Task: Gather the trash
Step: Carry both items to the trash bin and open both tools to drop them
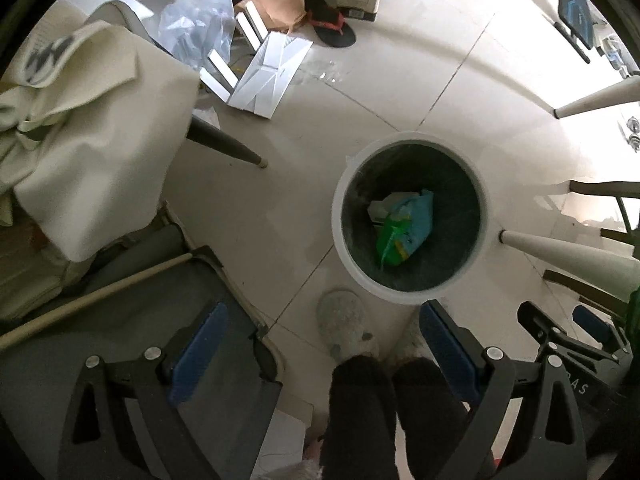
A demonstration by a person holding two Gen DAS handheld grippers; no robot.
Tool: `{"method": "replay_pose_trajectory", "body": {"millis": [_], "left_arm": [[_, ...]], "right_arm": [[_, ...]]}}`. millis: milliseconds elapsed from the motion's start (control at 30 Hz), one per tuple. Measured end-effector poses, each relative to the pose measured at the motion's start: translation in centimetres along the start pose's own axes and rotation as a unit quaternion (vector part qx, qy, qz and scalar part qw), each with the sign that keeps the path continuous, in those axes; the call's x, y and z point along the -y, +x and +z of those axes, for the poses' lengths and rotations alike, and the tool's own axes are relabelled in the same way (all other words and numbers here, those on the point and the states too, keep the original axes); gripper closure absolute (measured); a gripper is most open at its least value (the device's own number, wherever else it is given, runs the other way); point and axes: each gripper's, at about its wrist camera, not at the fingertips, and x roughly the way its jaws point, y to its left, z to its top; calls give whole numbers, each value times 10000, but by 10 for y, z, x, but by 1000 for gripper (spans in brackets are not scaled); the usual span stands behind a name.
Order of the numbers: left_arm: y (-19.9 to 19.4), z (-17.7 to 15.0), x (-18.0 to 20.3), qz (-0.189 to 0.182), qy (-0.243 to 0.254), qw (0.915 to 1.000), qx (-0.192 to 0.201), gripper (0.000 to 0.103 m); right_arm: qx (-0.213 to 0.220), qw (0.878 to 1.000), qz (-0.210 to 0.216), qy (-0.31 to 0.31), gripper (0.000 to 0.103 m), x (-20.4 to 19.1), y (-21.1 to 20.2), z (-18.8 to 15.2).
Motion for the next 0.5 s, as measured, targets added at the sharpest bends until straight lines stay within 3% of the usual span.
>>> {"method": "replay_pose_trajectory", "body": {"millis": [267, 500], "left_arm": [[-76, -18, 2, 6, 154, 9998, 155, 5], [-171, -38, -2, 5, 256, 9990, 358, 5]], "right_arm": [[192, 9997, 146, -21, 0, 1, -90, -22], [304, 9988, 383, -74, 0, -5, -192, -45]]}}
